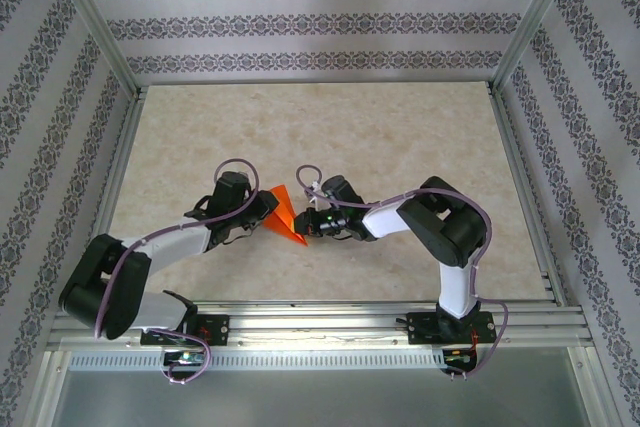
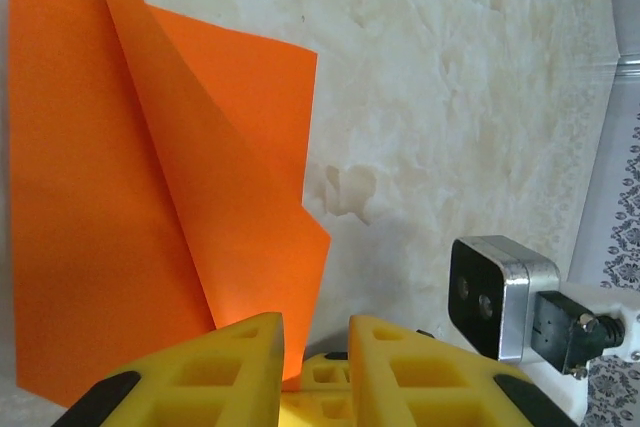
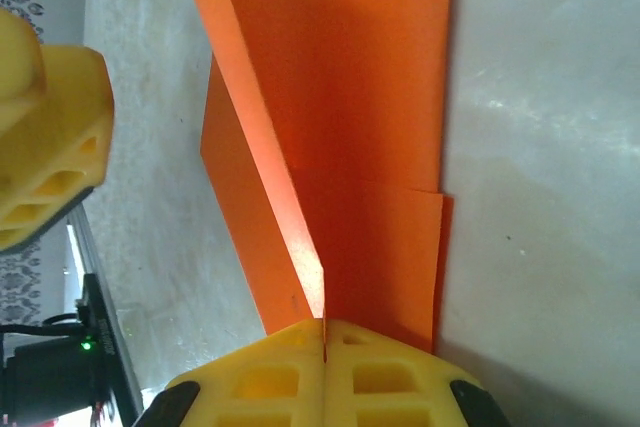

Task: Fold a paper plane with a square sheet of paper (pick it up from the middle)
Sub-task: Fourth fold the wing at the center of the table.

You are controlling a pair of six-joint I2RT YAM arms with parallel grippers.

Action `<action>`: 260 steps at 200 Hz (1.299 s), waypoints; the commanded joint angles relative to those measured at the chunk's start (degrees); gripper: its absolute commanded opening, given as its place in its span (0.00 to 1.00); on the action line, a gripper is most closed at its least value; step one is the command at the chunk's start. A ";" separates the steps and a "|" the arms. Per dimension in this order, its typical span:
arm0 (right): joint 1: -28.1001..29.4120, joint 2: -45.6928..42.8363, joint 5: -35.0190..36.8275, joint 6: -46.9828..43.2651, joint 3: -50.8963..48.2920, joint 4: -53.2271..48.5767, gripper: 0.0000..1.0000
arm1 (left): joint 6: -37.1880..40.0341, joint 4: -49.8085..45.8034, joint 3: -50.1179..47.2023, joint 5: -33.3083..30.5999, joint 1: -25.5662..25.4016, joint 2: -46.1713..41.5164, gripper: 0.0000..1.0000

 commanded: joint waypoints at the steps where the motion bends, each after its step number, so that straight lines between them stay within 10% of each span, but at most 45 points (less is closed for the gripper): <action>1: -0.53 1.28 -1.88 4.77 0.20 2.87 0.00 | 1.54 3.41 0.58 2.18 0.81 1.91 0.24; 260: -3.12 1.14 0.47 16.11 -6.28 12.16 0.00 | 0.67 7.12 -1.30 2.98 0.81 13.17 0.11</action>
